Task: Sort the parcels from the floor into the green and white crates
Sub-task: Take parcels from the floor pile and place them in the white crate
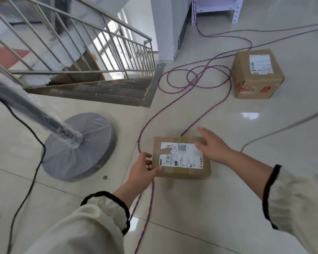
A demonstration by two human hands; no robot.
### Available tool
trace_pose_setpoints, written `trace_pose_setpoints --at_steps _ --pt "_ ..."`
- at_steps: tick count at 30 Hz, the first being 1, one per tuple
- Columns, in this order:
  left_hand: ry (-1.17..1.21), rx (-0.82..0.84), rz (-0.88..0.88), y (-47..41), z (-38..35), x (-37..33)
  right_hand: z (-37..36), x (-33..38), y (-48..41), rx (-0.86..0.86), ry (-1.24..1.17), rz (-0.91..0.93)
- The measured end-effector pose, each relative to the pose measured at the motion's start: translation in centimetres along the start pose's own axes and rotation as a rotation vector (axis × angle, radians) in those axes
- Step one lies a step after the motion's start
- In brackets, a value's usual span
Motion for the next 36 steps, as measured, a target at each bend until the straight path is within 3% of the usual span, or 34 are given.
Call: trace_pose_setpoints --at_steps 3,5,8,10,12,18,21,23,30,36 --pt "-0.01 -0.135 0.073 -0.5 1.2 0.1 -1.0 -0.6 1.1 0.037 0.074 -0.056" --pt "0.022 -0.222 0.249 -0.2 1.3 0.9 -2.1 -1.5 3.1 0.084 0.027 -0.137" --pt "0.304 -0.081 0.453 0.8 -1.3 1.5 -5.6 -1.2 5.9 0.345 -0.23 -0.229" --pt "0.445 0.029 0.342 1.1 -3.0 1.2 -7.3 -0.7 6.6 0.456 -0.343 -0.214" --pt "0.497 0.094 0.238 1.4 -3.3 0.9 -8.0 -0.4 6.7 0.455 -0.402 -0.193" --pt "0.721 0.239 0.275 1.3 -2.9 -1.1 -6.7 1.2 6.7 0.344 -0.513 -0.188" --pt "0.829 0.219 0.38 2.2 -0.9 -4.3 -2.2 3.9 7.4 0.181 -0.467 -0.115" --pt "0.82 0.248 0.353 3.4 1.3 -8.1 1.8 6.4 8.6 0.062 -0.4 -0.082" --pt "0.458 0.468 -0.013 13.7 12.3 -30.8 21.2 19.8 17.3 -0.341 -0.573 -0.075" --pt "0.382 0.583 -0.201 31.0 21.5 -53.8 43.6 33.9 31.4 -0.543 -0.703 -0.115"
Point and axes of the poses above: each hand's wrist, its own y-axis away from the middle knuckle, its own z-axis out of the back of the hand, x = y × z, the point moved 6 cm from there along -y, towards the middle knuckle, and after that the axes turned 5 degrees about z, right-handed, at the moved point
